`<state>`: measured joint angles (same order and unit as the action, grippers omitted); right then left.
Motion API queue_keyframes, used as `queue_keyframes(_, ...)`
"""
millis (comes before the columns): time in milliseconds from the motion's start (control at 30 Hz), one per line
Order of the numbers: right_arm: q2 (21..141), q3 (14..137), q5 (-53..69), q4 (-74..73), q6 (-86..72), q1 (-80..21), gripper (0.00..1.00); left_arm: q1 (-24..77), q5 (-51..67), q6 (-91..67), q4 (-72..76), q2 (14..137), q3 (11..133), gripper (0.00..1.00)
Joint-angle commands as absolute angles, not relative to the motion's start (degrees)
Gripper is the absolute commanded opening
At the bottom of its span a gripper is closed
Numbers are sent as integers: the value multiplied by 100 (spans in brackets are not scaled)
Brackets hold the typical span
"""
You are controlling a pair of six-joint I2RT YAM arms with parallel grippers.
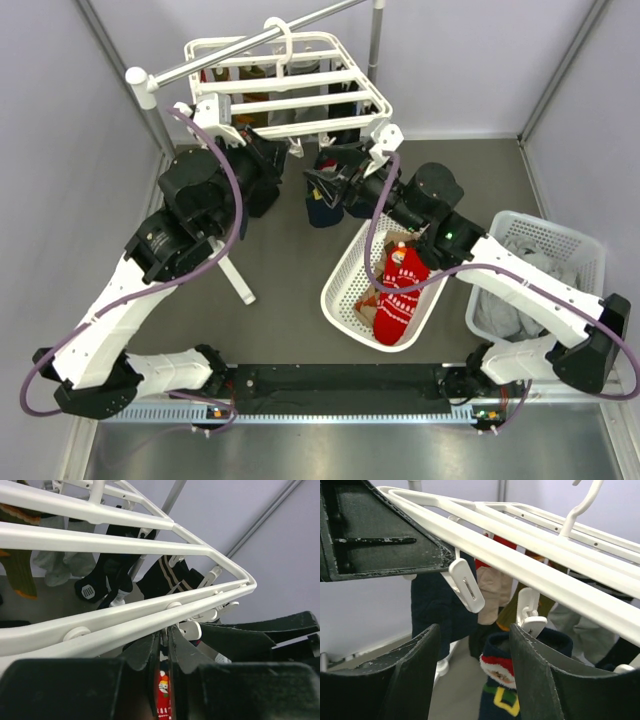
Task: Clip the socks to the hanger
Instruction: Open the clamp at the hanger.
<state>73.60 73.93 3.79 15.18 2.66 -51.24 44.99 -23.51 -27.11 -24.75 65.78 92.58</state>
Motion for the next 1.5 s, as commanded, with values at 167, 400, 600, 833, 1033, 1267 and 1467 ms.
queue_keyframes(167, 7541, 7638, 1590, 2126, -510, -4772, 57, 4500, -2136, -2742, -1960, 6407, 9237, 0)
queue_keyframes(400, 7541, 7489, 1890, 2548, 359, -4772, 57, 4500, -2004, -2839, -1986, 6478, 9299, 0)
queue_keyframes(600, 7576, 7576, 1916, 2549, 1071, -4764, 57, 4500, -1960, -2900, -2153, 6583, 9439, 0)
queue_keyframes(833, 7778, 7769, 1881, 2294, 1573, -4772, 54, 4491, -1881, -2979, -2188, 6662, 9518, 0)
queue_keyframes(1033, 7884, 7866, 1863, 2276, 1758, -4764, 47, 4500, -1819, -3015, -2259, 6715, 9624, 0)
queue_keyframes(1267, 7989, 7998, 1916, 2277, 1837, -4676, 45, 4491, -1784, -3059, -2320, 6724, 9650, 0)
queue_keyframes(1467, 7963, 8060, 2118, 2153, 1793, -4667, 28, 4500, -1793, -3059, -2320, 6732, 9668, 0)
